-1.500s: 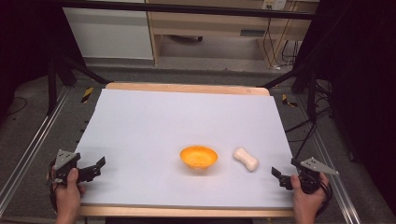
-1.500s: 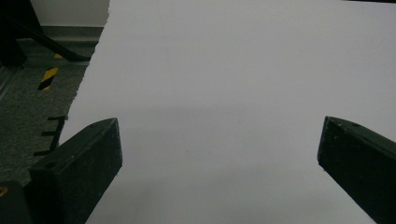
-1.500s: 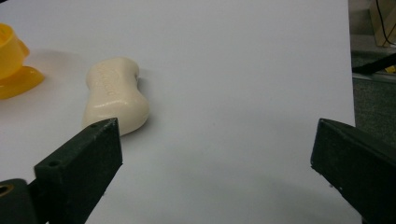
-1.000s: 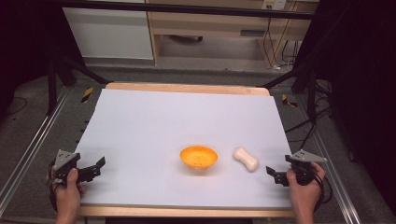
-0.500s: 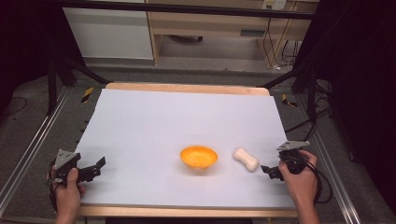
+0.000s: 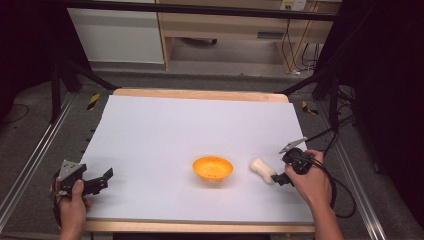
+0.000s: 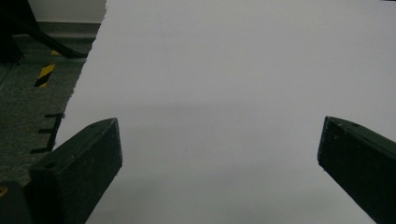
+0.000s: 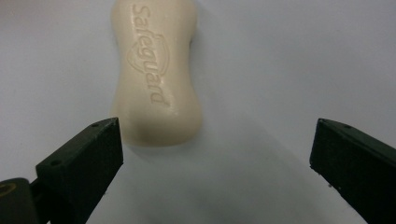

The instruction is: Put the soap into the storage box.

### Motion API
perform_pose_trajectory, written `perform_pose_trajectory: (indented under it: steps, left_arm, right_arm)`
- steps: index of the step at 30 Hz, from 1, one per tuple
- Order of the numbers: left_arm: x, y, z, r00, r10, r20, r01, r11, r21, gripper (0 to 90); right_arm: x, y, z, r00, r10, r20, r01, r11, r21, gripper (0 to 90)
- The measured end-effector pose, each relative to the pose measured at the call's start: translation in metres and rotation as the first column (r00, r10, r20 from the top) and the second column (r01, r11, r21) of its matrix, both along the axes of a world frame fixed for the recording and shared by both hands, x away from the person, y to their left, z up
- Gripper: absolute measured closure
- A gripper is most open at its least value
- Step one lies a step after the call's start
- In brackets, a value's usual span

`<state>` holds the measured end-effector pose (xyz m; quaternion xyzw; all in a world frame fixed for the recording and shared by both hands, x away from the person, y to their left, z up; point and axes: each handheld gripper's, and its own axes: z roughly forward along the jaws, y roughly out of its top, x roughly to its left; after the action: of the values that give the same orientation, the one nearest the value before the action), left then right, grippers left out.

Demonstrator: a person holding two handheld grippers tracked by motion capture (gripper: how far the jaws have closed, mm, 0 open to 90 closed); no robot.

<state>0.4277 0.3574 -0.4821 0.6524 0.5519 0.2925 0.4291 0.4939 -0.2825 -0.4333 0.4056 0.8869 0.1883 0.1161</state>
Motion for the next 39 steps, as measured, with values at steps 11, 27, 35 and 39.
perform_pose_trajectory:
  steps: [11,27,35,39]
  left_arm:
    - [0.0,0.0,0.0,1.0,-0.003,-0.002,0.003,1.0,0.0,0.0]
    - [0.0,0.0,0.0,1.0,-0.003,-0.004,0.003,1.0,0.001,0.0]
    - [0.0,0.0,0.0,1.0,-0.004,-0.004,0.004,1.0,0.001,0.0]
    - [0.001,0.001,0.0,1.0,-0.005,-0.006,0.005,1.0,0.0,0.0]
  right_arm:
    - [0.013,0.02,-0.003,0.9962,0.042,-0.076,-0.046,0.998,-0.045,5.8]
    - [0.029,0.046,-0.003,0.9865,0.085,-0.14,-0.098,0.991,-0.09,20.9]
    - [0.035,0.056,-0.007,0.9788,0.091,-0.183,-0.11,0.989,-0.098,30.8]
    - [0.04,0.057,-0.01,0.9779,0.114,-0.175,-0.133,0.986,-0.101,35.6]
